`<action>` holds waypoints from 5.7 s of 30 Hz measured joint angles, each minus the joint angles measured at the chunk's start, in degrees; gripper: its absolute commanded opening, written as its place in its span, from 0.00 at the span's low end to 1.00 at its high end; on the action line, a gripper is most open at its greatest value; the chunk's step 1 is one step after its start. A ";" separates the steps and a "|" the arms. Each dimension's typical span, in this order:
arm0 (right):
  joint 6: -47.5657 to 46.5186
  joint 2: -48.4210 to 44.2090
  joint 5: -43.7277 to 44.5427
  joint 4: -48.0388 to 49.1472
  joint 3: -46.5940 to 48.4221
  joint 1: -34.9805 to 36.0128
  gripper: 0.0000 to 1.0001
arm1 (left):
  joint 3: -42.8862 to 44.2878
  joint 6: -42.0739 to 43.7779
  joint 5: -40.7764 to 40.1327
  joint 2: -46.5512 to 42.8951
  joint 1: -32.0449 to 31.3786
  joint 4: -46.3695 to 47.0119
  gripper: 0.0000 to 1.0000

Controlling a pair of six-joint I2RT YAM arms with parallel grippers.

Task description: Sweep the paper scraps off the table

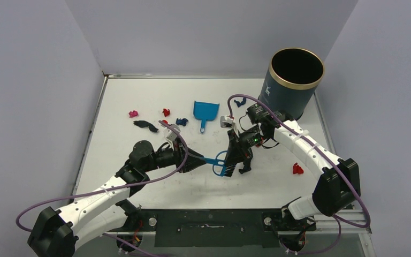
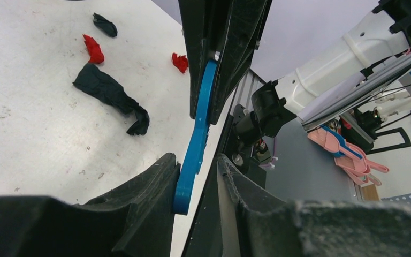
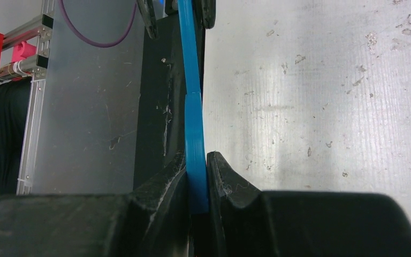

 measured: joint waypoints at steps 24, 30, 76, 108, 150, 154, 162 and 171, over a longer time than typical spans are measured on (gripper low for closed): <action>15.72 0.02 12.48 17.14 0.15 -4.09 0.96 | 3.50 14.29 -17.68 -15.69 -0.46 -21.16 0.00; 22.88 8.96 33.70 28.65 5.38 -0.68 0.88 | 4.28 18.73 -49.27 -28.72 -0.46 -32.85 0.00; 46.86 44.61 69.09 32.06 28.89 10.01 0.35 | 2.60 25.03 -74.23 -25.24 2.73 -36.09 0.00; 21.18 -0.57 55.01 18.82 5.77 -1.68 0.05 | 2.62 23.91 -56.94 -23.74 2.91 -32.79 0.00; 22.36 -30.14 51.49 6.34 15.30 -33.31 0.05 | 53.20 -10.51 -50.03 61.13 -26.43 0.22 0.00; 20.22 -31.65 50.56 4.35 14.88 -33.31 0.05 | 59.04 -15.65 -49.31 68.13 -26.23 0.26 0.00; 15.85 -36.13 49.96 -0.04 11.19 -33.31 0.05 | 63.56 -25.94 -48.30 76.22 -24.15 -1.68 0.00; 9.53 -37.20 48.02 -6.86 10.51 -33.31 0.05 | 51.39 -29.11 -46.49 70.55 -15.28 -7.13 0.00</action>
